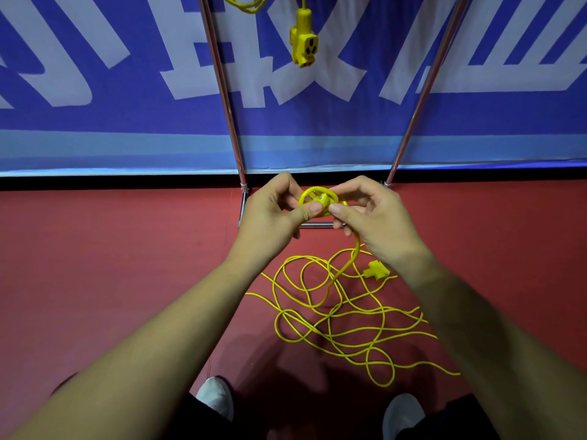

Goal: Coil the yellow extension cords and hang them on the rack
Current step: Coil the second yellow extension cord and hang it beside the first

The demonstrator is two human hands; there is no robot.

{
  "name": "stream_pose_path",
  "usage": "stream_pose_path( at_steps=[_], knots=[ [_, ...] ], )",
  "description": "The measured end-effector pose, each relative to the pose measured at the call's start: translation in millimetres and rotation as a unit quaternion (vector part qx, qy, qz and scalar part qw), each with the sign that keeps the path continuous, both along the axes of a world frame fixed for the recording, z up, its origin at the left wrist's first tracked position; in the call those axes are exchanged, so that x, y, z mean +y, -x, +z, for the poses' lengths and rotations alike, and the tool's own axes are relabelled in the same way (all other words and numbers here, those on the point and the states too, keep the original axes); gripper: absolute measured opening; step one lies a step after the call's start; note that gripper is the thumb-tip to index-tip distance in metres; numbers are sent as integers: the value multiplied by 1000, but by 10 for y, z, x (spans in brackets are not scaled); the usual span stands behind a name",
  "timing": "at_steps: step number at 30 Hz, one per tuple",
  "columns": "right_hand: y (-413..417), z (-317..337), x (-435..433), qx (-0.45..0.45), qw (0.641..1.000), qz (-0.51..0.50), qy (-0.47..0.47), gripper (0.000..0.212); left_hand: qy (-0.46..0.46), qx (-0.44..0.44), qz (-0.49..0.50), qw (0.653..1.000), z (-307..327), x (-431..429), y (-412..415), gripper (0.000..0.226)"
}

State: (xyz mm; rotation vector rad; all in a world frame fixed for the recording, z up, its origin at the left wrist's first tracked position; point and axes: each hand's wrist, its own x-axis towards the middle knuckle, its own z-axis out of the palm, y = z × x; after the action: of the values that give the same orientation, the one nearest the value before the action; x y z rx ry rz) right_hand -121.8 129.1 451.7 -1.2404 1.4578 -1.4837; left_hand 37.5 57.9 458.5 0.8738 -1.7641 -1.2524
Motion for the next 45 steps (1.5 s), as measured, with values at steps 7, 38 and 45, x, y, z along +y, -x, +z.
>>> stream_pose_path(
  at_steps=[7,38,45],
  knots=[
    [-13,-6,-5,-13,1000,-7,-19,16,44,0,-5,999,-1,2,-23,25],
    [116,-102,16,-22,988,74,-134,9,-393,74,-102,911,-40,-206,-101,28],
    [39,6,35,124,979,113,-117,10,-231,-109,-140,957,-124,-85,-36,44]
  ],
)
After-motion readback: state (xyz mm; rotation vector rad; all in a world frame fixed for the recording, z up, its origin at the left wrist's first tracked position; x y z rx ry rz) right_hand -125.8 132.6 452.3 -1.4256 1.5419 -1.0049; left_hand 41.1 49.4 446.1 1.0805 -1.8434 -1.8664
